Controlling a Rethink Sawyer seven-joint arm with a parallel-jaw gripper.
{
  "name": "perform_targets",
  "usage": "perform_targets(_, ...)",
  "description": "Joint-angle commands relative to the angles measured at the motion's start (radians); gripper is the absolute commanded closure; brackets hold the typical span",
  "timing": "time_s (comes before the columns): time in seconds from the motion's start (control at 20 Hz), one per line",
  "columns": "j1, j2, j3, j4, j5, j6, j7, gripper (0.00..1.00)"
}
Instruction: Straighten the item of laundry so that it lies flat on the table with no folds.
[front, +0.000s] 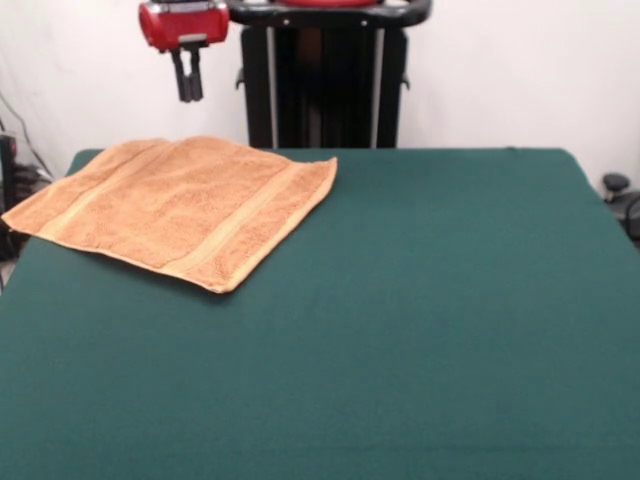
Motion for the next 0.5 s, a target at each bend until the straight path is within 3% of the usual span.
perform_targets(0.05,0.022,0.107,0.121,-0.064,0.039,-0.061,0.138,1.00)
perform_targets(0.5,-0.061,0.194,0.221,-0.089,0.013,-0.153,0.134,1.00)
